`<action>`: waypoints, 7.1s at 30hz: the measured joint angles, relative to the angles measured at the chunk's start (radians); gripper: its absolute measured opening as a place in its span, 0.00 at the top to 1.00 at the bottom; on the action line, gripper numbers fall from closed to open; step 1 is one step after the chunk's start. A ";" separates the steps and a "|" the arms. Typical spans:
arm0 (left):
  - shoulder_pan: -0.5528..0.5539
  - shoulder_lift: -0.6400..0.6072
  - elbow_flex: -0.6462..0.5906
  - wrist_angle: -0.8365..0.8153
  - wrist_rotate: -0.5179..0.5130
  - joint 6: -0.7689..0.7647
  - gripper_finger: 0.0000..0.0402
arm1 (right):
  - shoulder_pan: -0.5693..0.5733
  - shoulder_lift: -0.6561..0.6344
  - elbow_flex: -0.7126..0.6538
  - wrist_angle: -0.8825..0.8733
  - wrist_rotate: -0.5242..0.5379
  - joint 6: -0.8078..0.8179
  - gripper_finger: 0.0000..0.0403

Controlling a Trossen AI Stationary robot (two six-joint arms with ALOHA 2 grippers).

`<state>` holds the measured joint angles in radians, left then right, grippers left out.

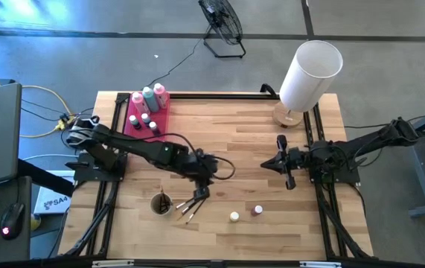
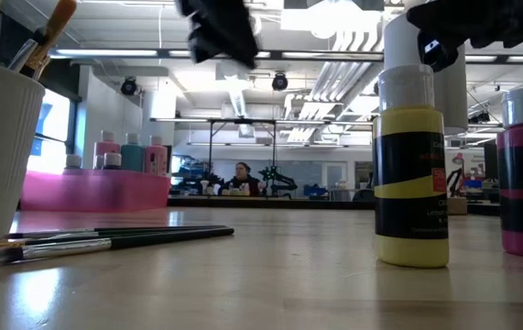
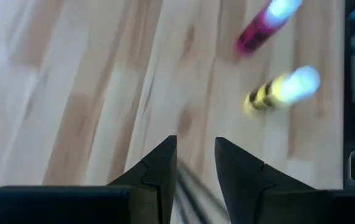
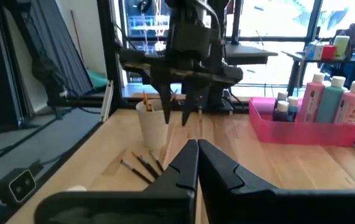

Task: Pick & Place Paint Supplies
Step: Put the silver paintbrush into the light brown cup

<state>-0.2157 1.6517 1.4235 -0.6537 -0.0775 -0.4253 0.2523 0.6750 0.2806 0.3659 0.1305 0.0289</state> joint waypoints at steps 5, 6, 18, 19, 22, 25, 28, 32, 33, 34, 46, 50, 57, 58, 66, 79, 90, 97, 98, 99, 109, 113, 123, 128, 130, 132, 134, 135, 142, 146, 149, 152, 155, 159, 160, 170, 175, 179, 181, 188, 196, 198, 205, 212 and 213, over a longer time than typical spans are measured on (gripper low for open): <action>0.000 0.062 0.001 -0.041 0.098 -0.113 0.74 | 0.000 0.001 0.000 -0.002 0.002 0.000 0.99; 0.000 0.078 0.002 -0.025 0.126 -0.128 0.74 | 0.000 0.002 0.000 -0.003 0.002 0.000 0.99; 0.000 0.248 0.002 -0.071 0.287 -0.363 0.74 | 0.000 0.002 0.000 0.004 0.001 0.000 0.99; 0.000 0.259 0.002 -0.080 0.290 -0.377 0.74 | 0.000 0.002 0.000 0.004 0.001 0.000 0.99; 0.000 0.293 0.002 -0.081 0.292 -0.424 0.74 | 0.000 0.002 0.000 0.001 0.002 0.000 0.99; 0.000 0.321 0.002 -0.078 0.289 -0.454 0.74 | 0.000 0.002 0.000 0.004 0.001 0.000 0.99; 0.000 0.346 0.002 -0.081 0.308 -0.466 0.74 | 0.000 0.002 0.000 0.004 0.001 0.000 0.99; -0.001 0.364 0.003 -0.088 0.322 -0.474 0.74 | 0.000 0.002 0.000 0.004 0.001 0.001 0.99; -0.001 0.371 0.003 -0.084 0.321 -0.474 0.74 | 0.000 0.002 0.000 0.004 0.001 0.000 0.99; -0.001 0.376 0.004 -0.084 0.316 -0.475 0.74 | 0.000 0.002 0.000 0.004 0.001 0.001 0.99; -0.003 0.376 0.003 -0.075 0.168 -0.475 0.74 | 0.000 0.002 0.000 0.005 0.001 0.000 0.99; -0.003 0.376 0.003 -0.054 0.121 -0.470 0.74 | 0.000 0.002 0.000 0.005 0.001 -0.005 0.99; -0.001 0.378 0.003 -0.016 0.006 -0.436 0.75 | 0.000 0.002 0.000 0.005 0.002 -0.007 0.99; -0.001 0.378 0.003 -0.014 -0.008 -0.434 0.76 | 0.000 0.002 0.000 0.005 0.002 -0.007 0.99; 0.003 0.384 0.028 -0.032 -0.077 -0.365 0.90 | 0.000 0.002 0.000 0.005 0.002 -0.007 0.99; 0.001 0.381 0.213 -0.381 -0.045 -0.341 0.94 | 0.000 0.002 0.000 0.004 0.001 0.000 0.99; 0.001 0.381 0.150 -0.381 0.049 -0.398 0.73 | 0.000 0.002 0.000 0.004 0.001 0.001 0.99; -0.020 0.380 0.151 -0.374 0.089 -0.452 0.71 | 0.000 0.002 0.000 0.004 0.001 0.001 0.99; -0.024 0.380 0.151 -0.374 0.090 -0.456 0.71 | 0.000 0.002 0.000 0.004 0.001 0.001 0.99; -0.031 0.380 0.151 -0.374 0.092 -0.461 0.71 | 0.000 0.002 0.000 0.004 0.001 0.001 0.99; -0.061 0.424 0.150 -0.409 0.091 -0.523 0.71 | 0.000 0.002 0.000 0.004 0.001 0.001 0.99; -0.061 0.446 0.151 -0.400 0.090 -0.523 0.71 | 0.000 0.002 0.000 0.007 0.001 0.002 0.99; -0.060 0.472 0.155 -0.370 0.094 -0.522 0.74 | 0.000 0.002 0.000 0.005 0.001 0.002 0.99; -0.060 0.473 0.155 -0.363 0.083 -0.512 0.83 | 0.000 0.002 0.000 0.005 0.001 0.002 0.99; -0.061 0.473 0.155 -0.360 0.064 -0.497 0.87 | 0.000 0.002 0.000 0.005 0.001 0.002 0.99; -0.062 0.474 0.155 -0.354 0.043 -0.482 0.91 | 0.000 0.002 0.000 0.005 0.001 0.002 0.99; -0.060 0.474 0.154 -0.342 0.023 -0.453 0.94 | 0.000 0.002 0.000 0.005 0.001 0.002 0.99; -0.058 0.474 0.153 -0.334 0.012 -0.437 0.95 | 0.000 0.002 0.000 0.005 0.001 0.002 0.99; -0.015 0.475 0.152 -0.278 -0.079 -0.404 0.94 | 0.000 0.002 0.000 0.005 0.001 0.001 0.99; 0.013 0.476 0.151 -0.242 -0.108 -0.342 0.94 | 0.000 0.002 0.000 0.005 0.001 0.001 0.99; 0.041 0.476 0.150 -0.192 -0.118 -0.297 0.94 | 0.000 0.002 0.000 0.005 0.001 0.001 0.99; 0.069 0.477 0.150 -0.135 -0.144 -0.263 0.94 | 0.000 0.002 0.000 0.005 0.001 0.001 0.99; 0.095 0.479 0.150 -0.076 -0.165 -0.226 0.94 | 0.000 0.002 0.000 0.005 0.001 0.001 0.99; 0.127 0.481 0.150 -0.015 -0.165 -0.177 0.94 | 0.000 0.002 0.000 0.005 0.001 0.001 0.99; 0.133 0.482 0.150 -0.009 -0.165 -0.173 0.94 | 0.000 0.002 0.000 0.005 0.001 0.001 0.99; 0.154 0.481 0.150 -0.014 -0.089 -0.123 0.93 | 0.000 0.002 0.000 0.005 0.001 0.001 0.99; 0.153 0.480 0.151 -0.016 -0.083 -0.108 0.93 | 0.000 0.002 0.000 0.005 0.001 0.001 0.99; 0.153 0.480 0.151 -0.018 -0.071 -0.096 0.90 | 0.000 0.002 0.000 0.005 0.001 0.001 0.99; 0.153 0.480 0.151 -0.018 -0.068 -0.095 0.85 | 0.000 0.002 0.000 0.004 0.001 0.001 0.99; 0.152 0.479 0.156 -0.033 -0.072 -0.095 0.67 | 0.000 0.002 0.000 0.004 0.001 0.001 0.99; 0.151 0.479 0.234 -0.305 -0.035 -0.100 0.66 | 0.000 0.002 0.000 0.002 0.001 0.001 0.99; 0.151 0.479 0.234 -0.334 0.003 -0.105 0.66 | 0.000 0.002 0.000 0.002 0.001 0.001 0.99; 0.150 0.479 0.209 -0.382 0.090 -0.138 0.66 | 0.000 0.002 0.000 0.001 0.001 0.001 0.99; 0.143 0.476 0.175 -0.420 0.090 -0.188 0.66 | 0.000 0.002 0.000 -0.006 0.001 0.001 0.99; 0.138 0.474 0.169 -0.415 0.088 -0.191 0.66 | 0.000 0.002 0.000 -0.006 0.001 0.001 0.99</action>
<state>-0.0775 2.1261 1.5928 -1.0691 0.0101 -0.6165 0.2527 0.6773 0.2802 0.3603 0.1310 0.0300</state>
